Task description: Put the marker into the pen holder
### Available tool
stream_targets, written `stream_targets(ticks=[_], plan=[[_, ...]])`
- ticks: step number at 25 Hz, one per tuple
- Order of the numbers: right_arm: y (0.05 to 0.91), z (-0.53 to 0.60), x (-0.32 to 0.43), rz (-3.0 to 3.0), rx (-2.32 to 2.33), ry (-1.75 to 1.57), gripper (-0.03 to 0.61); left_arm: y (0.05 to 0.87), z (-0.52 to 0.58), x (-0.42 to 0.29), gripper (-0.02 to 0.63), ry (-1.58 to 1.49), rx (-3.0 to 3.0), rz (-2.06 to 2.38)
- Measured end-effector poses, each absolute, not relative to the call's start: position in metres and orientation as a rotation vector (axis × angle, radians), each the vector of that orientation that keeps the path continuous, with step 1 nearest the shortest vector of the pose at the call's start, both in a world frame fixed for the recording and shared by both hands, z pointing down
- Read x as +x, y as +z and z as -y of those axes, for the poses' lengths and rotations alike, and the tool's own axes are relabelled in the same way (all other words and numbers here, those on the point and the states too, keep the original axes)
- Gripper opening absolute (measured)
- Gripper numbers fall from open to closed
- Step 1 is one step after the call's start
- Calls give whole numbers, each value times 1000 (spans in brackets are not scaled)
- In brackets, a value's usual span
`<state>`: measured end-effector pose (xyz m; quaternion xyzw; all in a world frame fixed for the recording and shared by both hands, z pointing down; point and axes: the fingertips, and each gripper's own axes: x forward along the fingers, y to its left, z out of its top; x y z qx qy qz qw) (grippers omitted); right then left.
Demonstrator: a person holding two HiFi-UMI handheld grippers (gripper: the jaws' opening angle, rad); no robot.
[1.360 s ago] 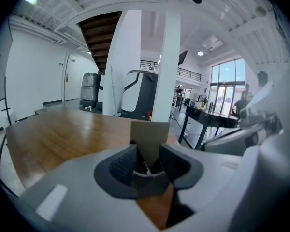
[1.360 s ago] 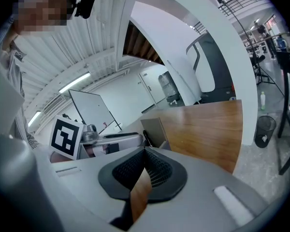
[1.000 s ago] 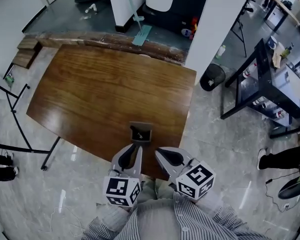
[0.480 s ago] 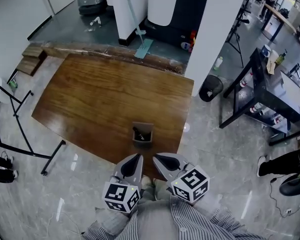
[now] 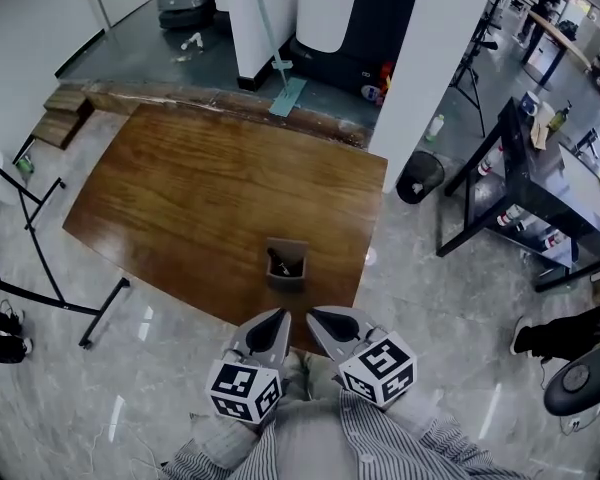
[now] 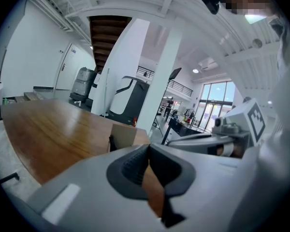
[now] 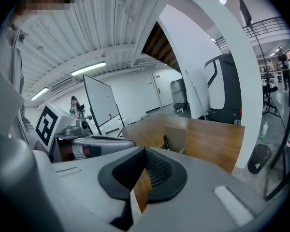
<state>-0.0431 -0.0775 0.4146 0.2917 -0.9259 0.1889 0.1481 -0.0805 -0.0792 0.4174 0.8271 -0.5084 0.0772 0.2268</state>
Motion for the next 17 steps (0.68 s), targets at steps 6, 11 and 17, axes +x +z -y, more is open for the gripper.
stream_targets(ticks=[6,11,17], plan=[[414,80,-42,2652,857,543,0,417,82,-78,8,226,2285,1382],[415,83,-40,2644,866,541,0,418,86,-75,8,229,2289,1370],[414,87,-35,2644,882,538,0,420,88,-74,8,230,2274,1361]])
